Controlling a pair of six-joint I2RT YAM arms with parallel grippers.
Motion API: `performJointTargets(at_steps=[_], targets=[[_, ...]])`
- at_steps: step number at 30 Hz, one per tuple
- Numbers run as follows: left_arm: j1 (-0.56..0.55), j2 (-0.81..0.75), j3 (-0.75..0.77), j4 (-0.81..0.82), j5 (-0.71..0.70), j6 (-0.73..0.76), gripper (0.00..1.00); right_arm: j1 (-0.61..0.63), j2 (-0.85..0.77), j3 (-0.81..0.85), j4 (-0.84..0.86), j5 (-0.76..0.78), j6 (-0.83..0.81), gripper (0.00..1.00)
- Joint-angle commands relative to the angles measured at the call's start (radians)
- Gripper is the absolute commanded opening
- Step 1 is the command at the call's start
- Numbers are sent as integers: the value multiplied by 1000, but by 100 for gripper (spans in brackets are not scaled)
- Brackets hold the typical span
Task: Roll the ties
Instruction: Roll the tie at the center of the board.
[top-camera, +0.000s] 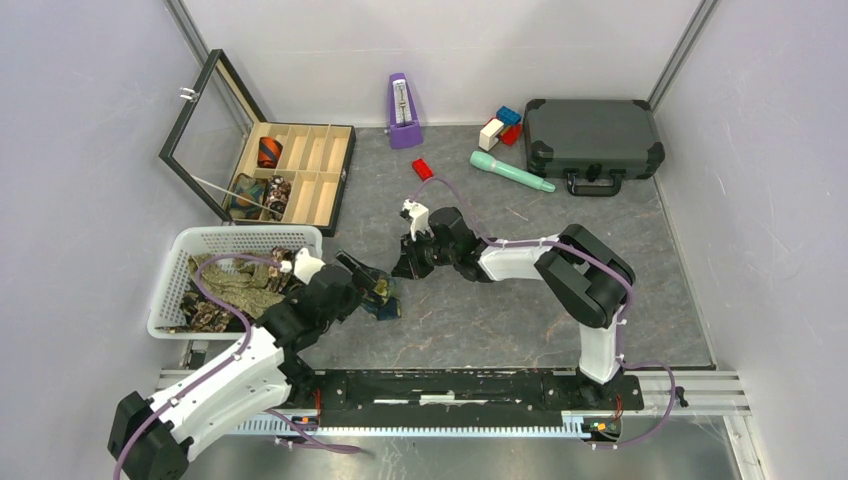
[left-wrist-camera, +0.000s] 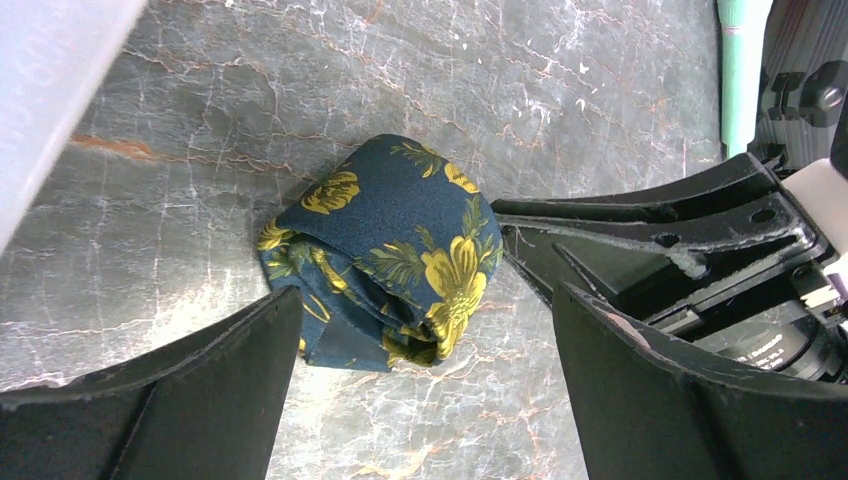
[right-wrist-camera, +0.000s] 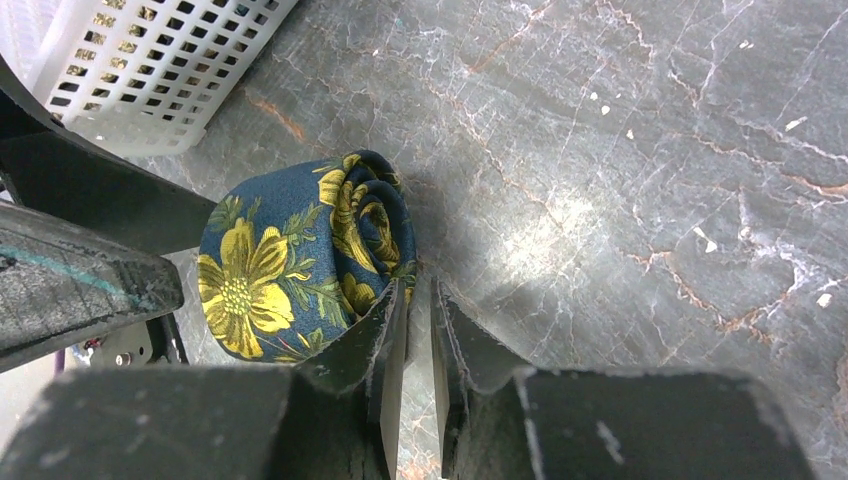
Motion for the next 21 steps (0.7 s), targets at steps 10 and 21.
performJointTargets(at_steps=[10, 21], targets=[[-7, 22, -27, -111, -40, -98, 92, 8, 30, 85, -3, 73, -76, 21], [-7, 69, -95, -31, -28, -115, 89, 16, 108, 133, -16, 10, -145, 21]])
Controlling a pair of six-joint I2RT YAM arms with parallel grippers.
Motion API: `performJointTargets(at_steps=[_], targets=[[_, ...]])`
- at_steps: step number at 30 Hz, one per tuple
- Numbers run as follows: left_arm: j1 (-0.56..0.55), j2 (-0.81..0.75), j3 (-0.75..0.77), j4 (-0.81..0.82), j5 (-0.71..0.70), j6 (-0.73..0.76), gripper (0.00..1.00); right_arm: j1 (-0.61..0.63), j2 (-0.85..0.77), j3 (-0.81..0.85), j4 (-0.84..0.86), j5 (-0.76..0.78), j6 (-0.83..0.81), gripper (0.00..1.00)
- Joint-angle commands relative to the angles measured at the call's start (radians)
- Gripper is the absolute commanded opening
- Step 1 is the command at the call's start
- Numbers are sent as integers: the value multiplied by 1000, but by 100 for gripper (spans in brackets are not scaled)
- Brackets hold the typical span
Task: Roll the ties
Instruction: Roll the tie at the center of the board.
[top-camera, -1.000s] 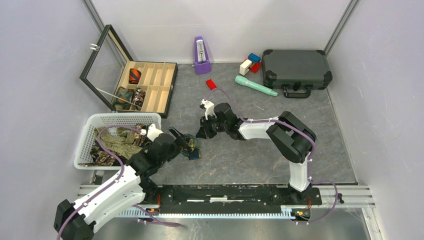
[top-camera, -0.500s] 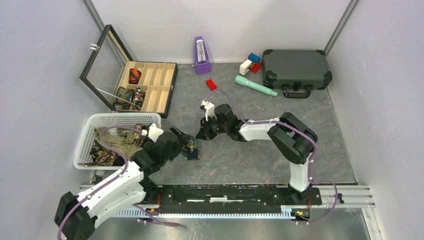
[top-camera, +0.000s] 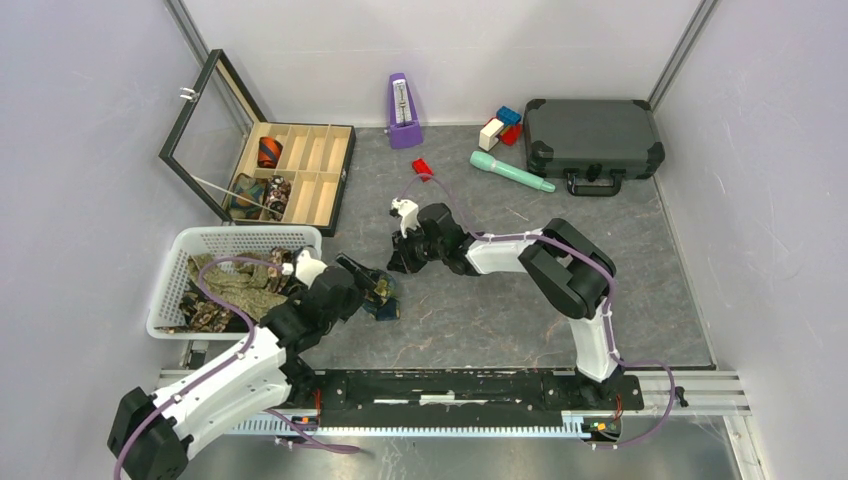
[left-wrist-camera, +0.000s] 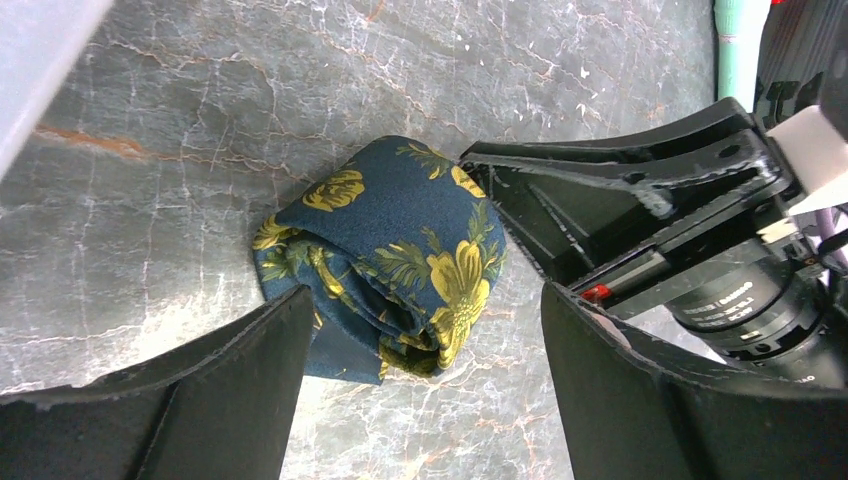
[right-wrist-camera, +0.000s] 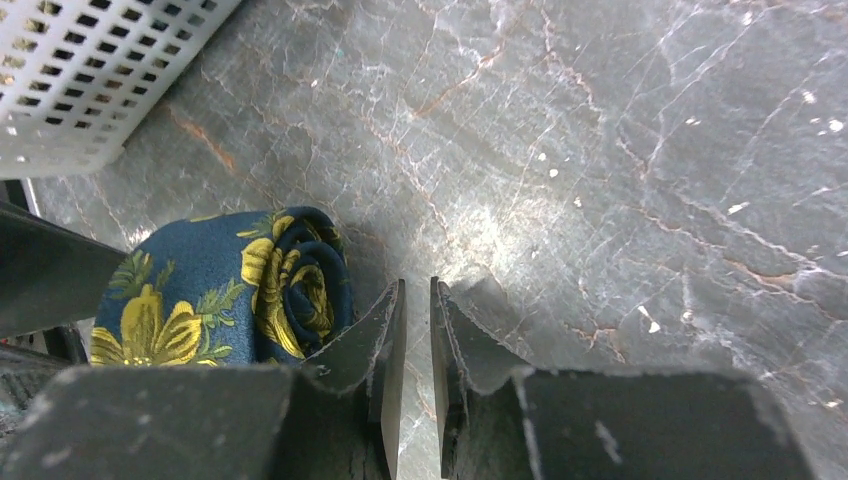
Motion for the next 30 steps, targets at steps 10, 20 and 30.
performJointTargets(at_steps=[10, 20, 30], targets=[[3, 206, -59, -16, -1, -76, 93, 49, -33, -45, 27, -104, -133, 20], [-7, 131, -51, -64, -9, -24, 93, 57, -119, -171, 145, -123, -76, 21], [-7, 19, -70, -87, -5, 32, 96, 57, -135, -145, 83, -11, -81, 20]])
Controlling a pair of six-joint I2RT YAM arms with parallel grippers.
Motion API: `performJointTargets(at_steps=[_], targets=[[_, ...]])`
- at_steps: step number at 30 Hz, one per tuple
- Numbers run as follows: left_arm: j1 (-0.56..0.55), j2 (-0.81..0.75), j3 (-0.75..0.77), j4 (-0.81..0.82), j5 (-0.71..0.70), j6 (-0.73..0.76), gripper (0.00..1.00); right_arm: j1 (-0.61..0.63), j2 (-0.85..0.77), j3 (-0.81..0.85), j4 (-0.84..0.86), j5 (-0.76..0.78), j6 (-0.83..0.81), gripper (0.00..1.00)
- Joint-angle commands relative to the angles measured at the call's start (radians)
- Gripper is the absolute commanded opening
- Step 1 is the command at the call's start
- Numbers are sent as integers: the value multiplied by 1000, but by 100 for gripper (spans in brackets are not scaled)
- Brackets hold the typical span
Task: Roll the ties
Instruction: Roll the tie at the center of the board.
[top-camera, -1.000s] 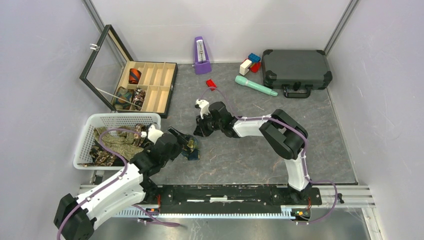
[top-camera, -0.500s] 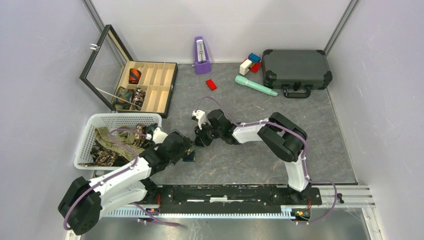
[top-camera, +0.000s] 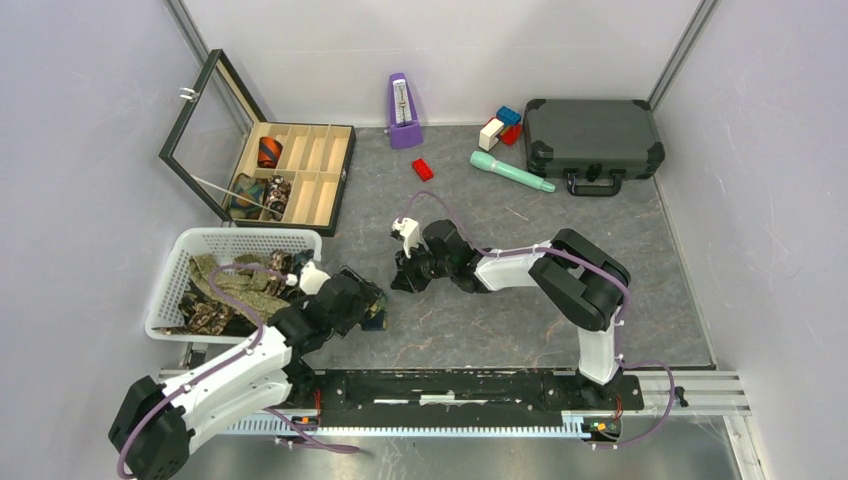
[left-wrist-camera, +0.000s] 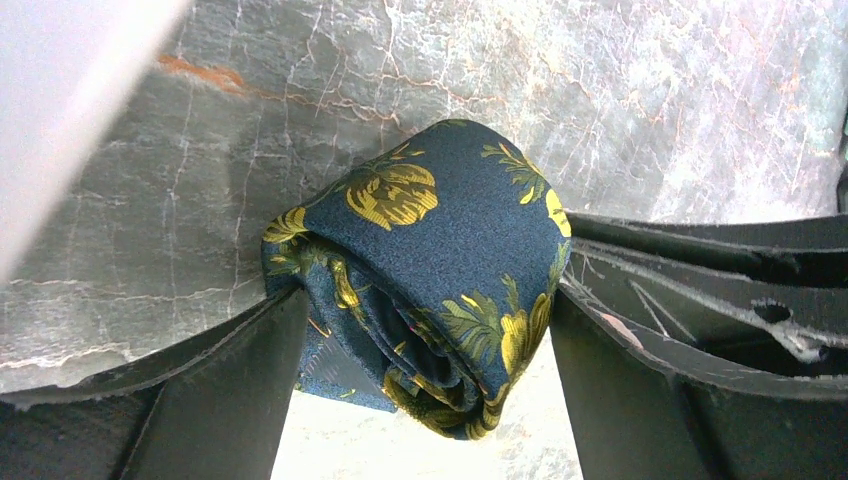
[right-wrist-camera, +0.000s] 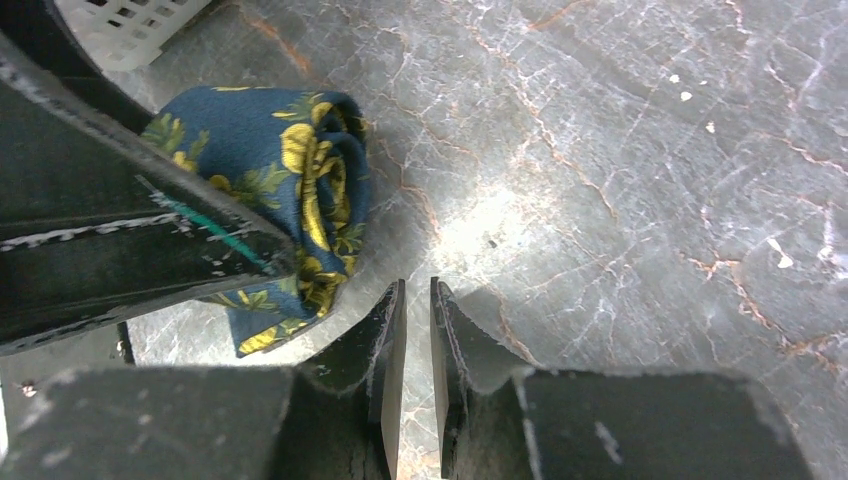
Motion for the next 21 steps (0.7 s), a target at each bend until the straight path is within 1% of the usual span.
performJointTargets(at_steps=[1, 5, 12, 17, 21], targets=[[2, -56, -4, -84, -41, 79, 96, 4, -41, 21, 11, 51, 1, 20], [3, -81, 42, -117, -44, 104, 100, 4, -53, 19, 3, 63, -1, 20], [3, -86, 104, -149, -28, 134, 100, 5, -123, 4, -16, 95, -6, 20], [3, -108, 112, -152, -3, 136, 100, 4, -162, 19, -38, 125, 4, 21], [4, -101, 101, -174, 1, 128, 100, 6, -171, 28, -31, 112, 35, 21]])
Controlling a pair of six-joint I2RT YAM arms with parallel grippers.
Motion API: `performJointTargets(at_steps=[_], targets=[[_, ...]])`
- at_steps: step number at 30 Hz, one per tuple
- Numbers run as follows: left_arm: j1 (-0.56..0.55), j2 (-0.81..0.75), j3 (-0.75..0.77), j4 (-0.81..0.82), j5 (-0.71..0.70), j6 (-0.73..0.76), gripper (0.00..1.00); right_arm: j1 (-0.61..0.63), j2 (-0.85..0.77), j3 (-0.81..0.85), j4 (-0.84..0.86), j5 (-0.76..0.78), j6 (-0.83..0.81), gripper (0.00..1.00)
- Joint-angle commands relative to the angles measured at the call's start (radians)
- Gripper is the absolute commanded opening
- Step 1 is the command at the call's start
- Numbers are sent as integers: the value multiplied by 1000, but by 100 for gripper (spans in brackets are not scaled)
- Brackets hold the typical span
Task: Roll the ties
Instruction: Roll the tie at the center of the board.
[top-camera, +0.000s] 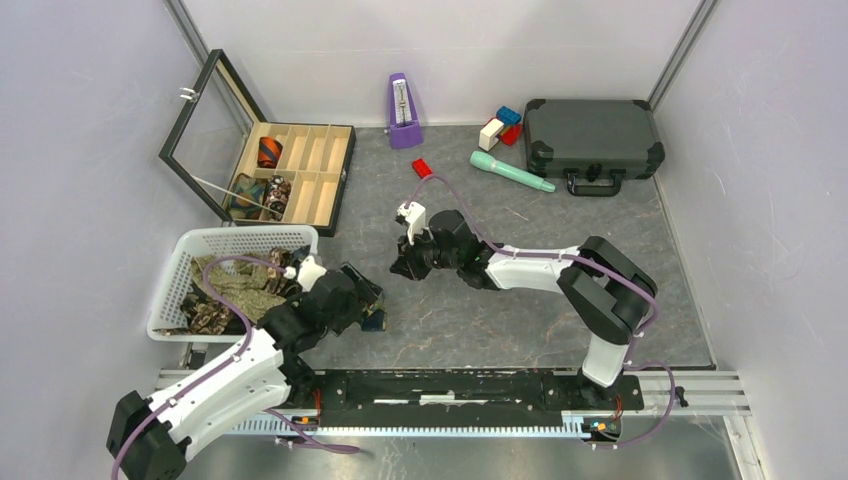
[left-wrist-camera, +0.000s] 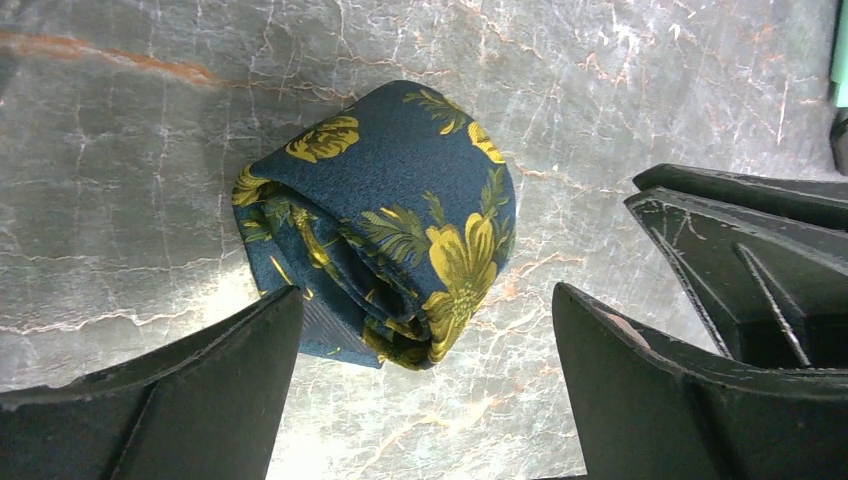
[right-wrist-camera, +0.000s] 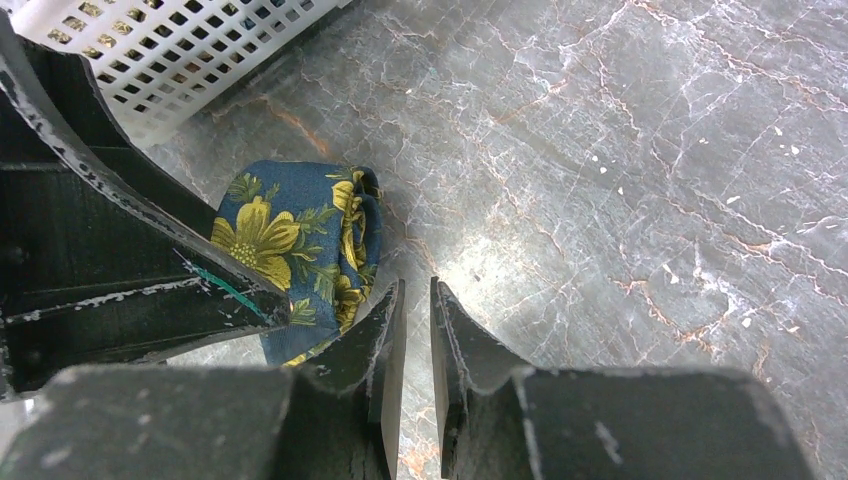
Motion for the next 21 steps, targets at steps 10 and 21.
performJointTargets(at_steps=[10, 21], targets=[[5, -5, -34, 273, 237, 211, 100, 6, -69, -8, -11, 50, 30, 22], [5, -82, 104, 17, 258, 263, 100, 8, -63, 16, -15, 27, 41, 23]])
